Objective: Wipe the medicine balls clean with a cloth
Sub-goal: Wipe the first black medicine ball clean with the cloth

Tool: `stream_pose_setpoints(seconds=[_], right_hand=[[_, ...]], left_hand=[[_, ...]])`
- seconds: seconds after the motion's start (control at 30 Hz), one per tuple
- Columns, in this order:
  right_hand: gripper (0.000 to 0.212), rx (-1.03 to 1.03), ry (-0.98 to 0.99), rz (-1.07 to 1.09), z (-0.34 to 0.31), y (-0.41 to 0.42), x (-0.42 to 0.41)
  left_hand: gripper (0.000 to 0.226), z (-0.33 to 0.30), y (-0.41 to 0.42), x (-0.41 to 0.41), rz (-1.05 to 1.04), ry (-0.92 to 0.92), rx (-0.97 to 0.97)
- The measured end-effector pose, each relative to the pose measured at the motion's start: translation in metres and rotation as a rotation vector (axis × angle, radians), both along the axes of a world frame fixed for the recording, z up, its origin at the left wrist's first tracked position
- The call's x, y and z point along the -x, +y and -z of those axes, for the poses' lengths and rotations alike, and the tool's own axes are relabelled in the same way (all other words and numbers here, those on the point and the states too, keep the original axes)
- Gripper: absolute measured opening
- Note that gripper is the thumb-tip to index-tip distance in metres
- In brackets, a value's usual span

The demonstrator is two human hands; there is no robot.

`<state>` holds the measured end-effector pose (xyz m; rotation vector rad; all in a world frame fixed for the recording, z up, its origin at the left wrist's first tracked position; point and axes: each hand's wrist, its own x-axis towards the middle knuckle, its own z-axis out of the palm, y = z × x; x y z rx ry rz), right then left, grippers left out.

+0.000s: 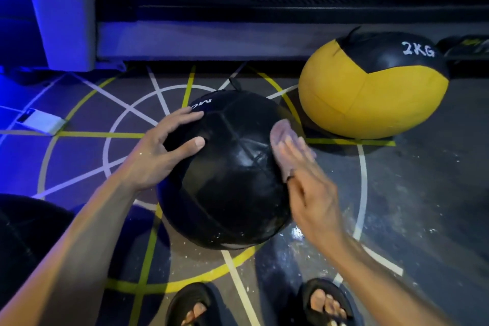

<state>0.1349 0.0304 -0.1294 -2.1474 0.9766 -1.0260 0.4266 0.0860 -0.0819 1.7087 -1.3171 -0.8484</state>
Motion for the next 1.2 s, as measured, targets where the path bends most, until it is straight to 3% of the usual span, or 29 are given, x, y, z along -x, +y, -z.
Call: stream_pose_setpoints(seconds=[0.17,0.27,0.4,0.57,0.63,0.8,0.87,0.93,1.0,1.07,1.2], right_hand=[[0.053,0.281,0.221,-0.282,0.015,0.06,0.0],[0.043,0.367,0.212,-0.279,0.02,0.042,0.007],[0.041,0.046,0.01,-0.142,0.012,0.018,-0.006],[0.048,-0.414,-0.119,0.287,0.003,-0.029,-0.002],[0.047,-0.35,-0.108,0.251,0.0,-0.017,-0.004],[0.044,0.022,-0.007,-0.149,0.009,0.03,-0.004],[0.046,-0.056,-0.027,-0.086,0.013,0.011,0.006],[0.051,-0.265,-0.089,0.102,0.009,-0.008,0.009],[0.051,-0.293,-0.081,0.183,-0.001,-0.013,-0.001],[0.046,-0.174,-0.044,0.088,-0.015,-0.001,-0.023],[0.041,0.268,0.172,-0.351,-0.03,0.035,-0.056]], left_hand=[[0.058,0.008,0.008,-0.013,0.012,0.03,-0.018],[0.064,0.012,0.021,-0.013,-0.001,0.013,0.019],[0.059,0.014,0.02,-0.009,-0.044,0.055,0.036],[0.064,0.015,0.018,-0.009,-0.056,0.087,0.04],[0.064,0.016,0.019,-0.009,-0.078,0.111,0.044],[0.067,0.019,0.036,-0.017,-0.076,0.152,0.02],[0.071,0.019,0.044,-0.018,-0.071,0.142,0.02],[0.073,0.018,0.046,-0.011,-0.07,0.131,0.028],[0.068,0.018,0.046,-0.003,-0.087,0.134,0.042],[0.065,0.017,0.046,0.0,-0.092,0.124,0.053],[0.057,0.017,0.055,0.002,-0.085,0.083,0.062]])
